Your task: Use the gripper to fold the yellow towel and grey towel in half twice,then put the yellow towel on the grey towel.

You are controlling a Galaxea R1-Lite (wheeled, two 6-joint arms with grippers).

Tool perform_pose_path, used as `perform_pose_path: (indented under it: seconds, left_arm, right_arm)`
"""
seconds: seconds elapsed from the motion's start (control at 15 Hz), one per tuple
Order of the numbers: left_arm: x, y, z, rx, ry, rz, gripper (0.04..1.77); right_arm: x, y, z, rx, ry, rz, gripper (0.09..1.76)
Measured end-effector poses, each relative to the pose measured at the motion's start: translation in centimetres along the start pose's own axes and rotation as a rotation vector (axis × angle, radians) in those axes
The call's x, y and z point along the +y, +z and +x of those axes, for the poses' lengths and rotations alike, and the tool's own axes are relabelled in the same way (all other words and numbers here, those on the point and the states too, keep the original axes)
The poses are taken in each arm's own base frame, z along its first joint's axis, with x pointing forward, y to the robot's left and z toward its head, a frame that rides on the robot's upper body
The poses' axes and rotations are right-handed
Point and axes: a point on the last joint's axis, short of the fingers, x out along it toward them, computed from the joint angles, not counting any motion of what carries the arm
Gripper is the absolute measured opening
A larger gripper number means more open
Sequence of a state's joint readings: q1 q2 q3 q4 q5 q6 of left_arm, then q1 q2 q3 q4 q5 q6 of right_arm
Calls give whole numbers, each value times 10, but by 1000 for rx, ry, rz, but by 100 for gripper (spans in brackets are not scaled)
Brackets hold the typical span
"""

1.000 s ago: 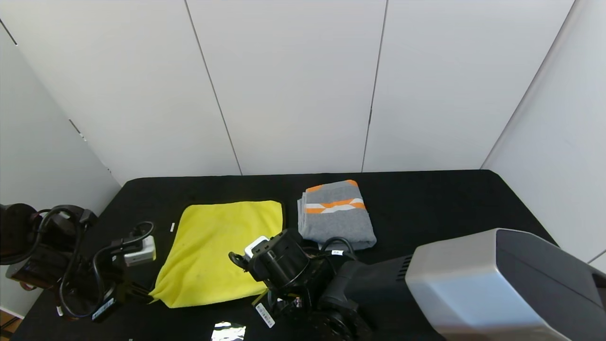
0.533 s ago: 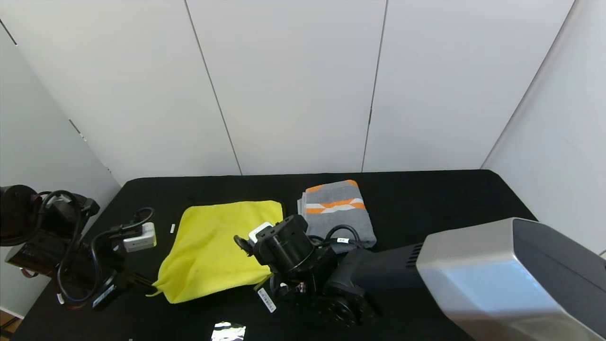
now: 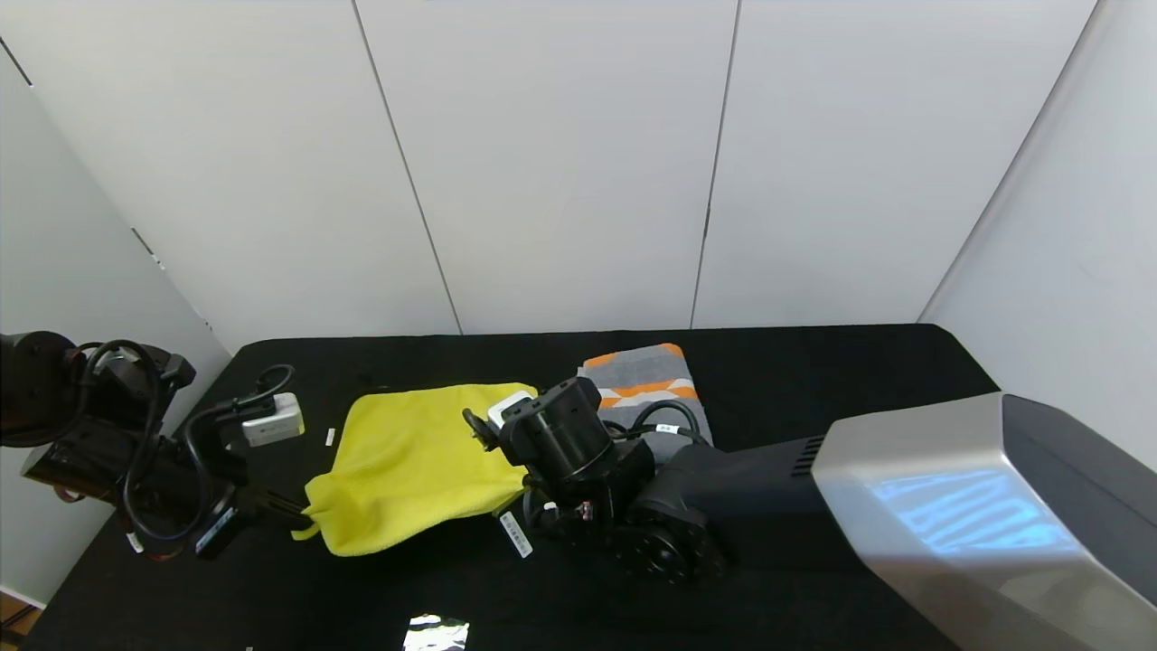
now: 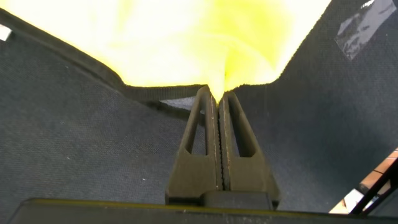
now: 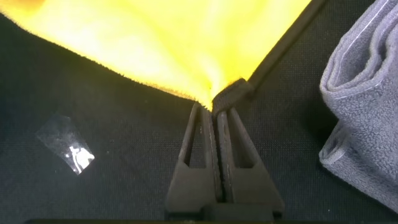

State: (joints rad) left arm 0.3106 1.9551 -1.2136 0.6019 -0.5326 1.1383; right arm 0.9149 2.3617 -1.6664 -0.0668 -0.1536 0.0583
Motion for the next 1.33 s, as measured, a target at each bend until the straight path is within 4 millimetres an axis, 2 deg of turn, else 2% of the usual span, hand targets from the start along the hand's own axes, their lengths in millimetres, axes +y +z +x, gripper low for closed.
perform_pose_path:
  seconds: [0.87, 1.33]
  left_arm:
    - [20, 17, -10, -108, 28, 7, 10]
    - [23, 29, -14, -132, 42, -131, 10]
  right_arm:
    - [-21, 18, -1, -55, -11, 33, 13]
    - [-33, 33, 2, -79, -34, 51, 13]
